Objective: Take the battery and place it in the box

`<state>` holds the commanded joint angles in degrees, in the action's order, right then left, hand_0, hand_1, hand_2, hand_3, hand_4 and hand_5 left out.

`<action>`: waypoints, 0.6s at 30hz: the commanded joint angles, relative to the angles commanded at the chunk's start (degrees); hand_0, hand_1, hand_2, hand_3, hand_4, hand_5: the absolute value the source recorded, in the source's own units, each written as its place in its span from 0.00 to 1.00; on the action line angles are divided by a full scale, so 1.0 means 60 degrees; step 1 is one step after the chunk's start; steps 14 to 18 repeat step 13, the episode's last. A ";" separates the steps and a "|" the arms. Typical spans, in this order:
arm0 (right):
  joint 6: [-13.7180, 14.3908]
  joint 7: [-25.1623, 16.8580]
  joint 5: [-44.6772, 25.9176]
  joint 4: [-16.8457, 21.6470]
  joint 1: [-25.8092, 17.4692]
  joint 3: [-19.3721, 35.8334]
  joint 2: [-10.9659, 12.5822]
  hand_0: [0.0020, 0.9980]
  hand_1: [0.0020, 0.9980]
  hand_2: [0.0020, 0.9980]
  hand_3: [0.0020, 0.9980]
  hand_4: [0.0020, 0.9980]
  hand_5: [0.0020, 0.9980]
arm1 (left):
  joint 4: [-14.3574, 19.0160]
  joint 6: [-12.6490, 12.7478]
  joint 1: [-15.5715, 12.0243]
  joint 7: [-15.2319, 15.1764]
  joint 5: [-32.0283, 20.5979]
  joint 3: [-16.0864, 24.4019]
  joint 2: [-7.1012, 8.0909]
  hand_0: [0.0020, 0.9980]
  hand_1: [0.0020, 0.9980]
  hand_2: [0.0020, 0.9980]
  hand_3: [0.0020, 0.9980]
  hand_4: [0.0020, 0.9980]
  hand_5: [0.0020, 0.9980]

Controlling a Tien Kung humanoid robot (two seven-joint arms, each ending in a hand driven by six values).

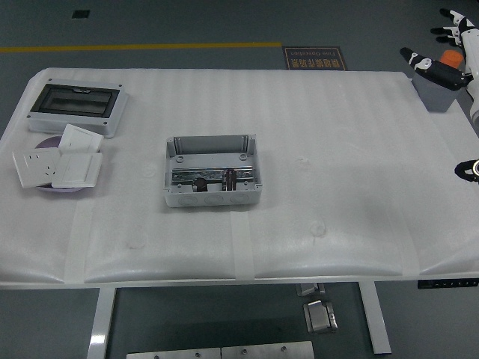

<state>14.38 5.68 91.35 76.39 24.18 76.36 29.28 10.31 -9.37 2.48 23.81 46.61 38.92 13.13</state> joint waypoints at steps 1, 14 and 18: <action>-0.0022 0.0034 -0.0002 -0.0012 0.0002 0.0022 -0.0003 0.85 0.77 0.78 0.92 0.87 0.44 | 0.0000 0.0004 -0.0003 0.0002 -0.0017 -0.0006 0.0003 0.59 0.64 0.49 0.55 0.58 0.30; -0.0357 0.0304 -0.0021 -0.0105 0.0377 -0.0324 0.0078 0.85 0.77 0.78 0.92 0.86 0.44 | 0.0000 -0.0055 -0.0049 0.0199 -0.0186 -0.0073 0.0086 0.59 0.64 0.49 0.55 0.58 0.29; -0.0357 0.0304 -0.0021 -0.0105 0.0377 -0.0324 0.0078 0.85 0.77 0.78 0.92 0.86 0.44 | 0.0000 -0.0055 -0.0049 0.0199 -0.0186 -0.0073 0.0086 0.59 0.64 0.49 0.55 0.58 0.29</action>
